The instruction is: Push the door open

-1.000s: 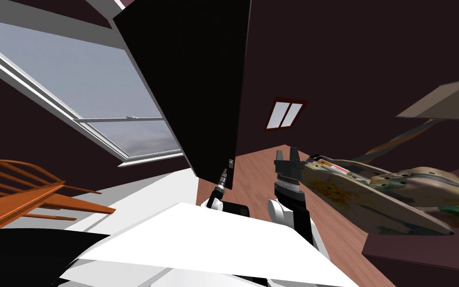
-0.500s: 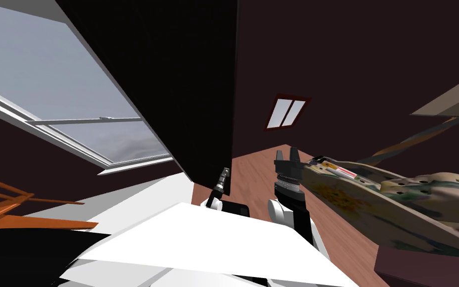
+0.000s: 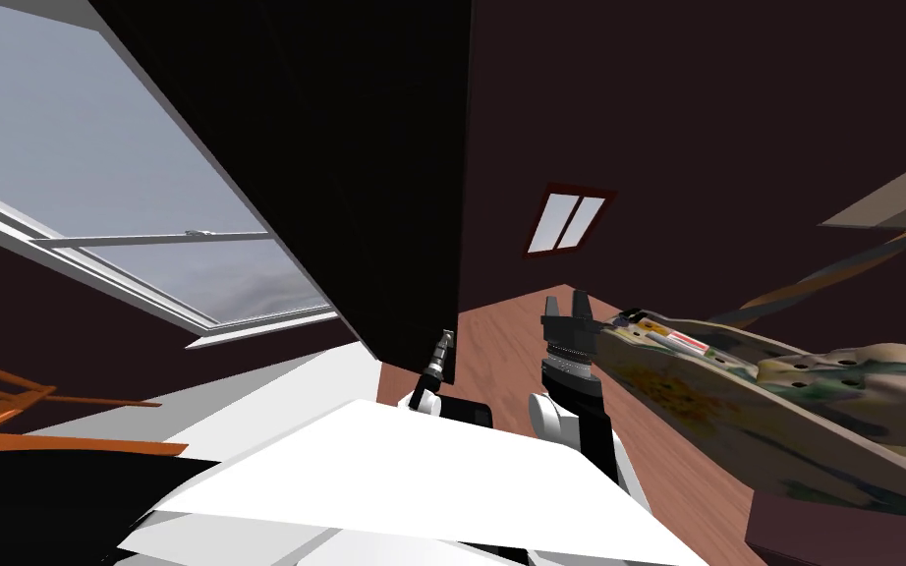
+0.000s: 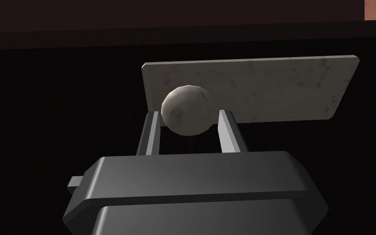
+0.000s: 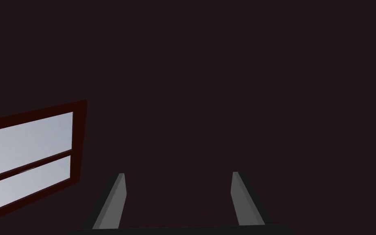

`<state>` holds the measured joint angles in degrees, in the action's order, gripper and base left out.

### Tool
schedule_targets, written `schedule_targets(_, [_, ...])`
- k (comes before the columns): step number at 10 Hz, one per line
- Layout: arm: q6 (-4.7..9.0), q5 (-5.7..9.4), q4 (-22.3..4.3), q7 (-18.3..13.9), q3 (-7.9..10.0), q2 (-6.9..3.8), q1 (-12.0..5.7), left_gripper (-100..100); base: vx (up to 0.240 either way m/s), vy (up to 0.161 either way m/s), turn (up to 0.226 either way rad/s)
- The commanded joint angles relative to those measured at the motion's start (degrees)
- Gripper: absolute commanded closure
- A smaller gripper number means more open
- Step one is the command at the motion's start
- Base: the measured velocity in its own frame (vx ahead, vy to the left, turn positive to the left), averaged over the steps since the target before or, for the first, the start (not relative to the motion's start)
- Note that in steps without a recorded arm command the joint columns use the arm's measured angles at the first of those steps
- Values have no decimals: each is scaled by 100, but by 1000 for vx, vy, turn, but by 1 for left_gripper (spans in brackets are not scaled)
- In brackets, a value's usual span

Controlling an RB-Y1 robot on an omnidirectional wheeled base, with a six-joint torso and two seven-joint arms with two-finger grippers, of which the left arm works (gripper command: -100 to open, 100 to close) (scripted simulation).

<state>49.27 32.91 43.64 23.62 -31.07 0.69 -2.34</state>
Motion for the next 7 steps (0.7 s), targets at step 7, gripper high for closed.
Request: schedule_targets(7, [-3, 138, -31, 66, 289, -222, -40, 100, 89, -62, 39])
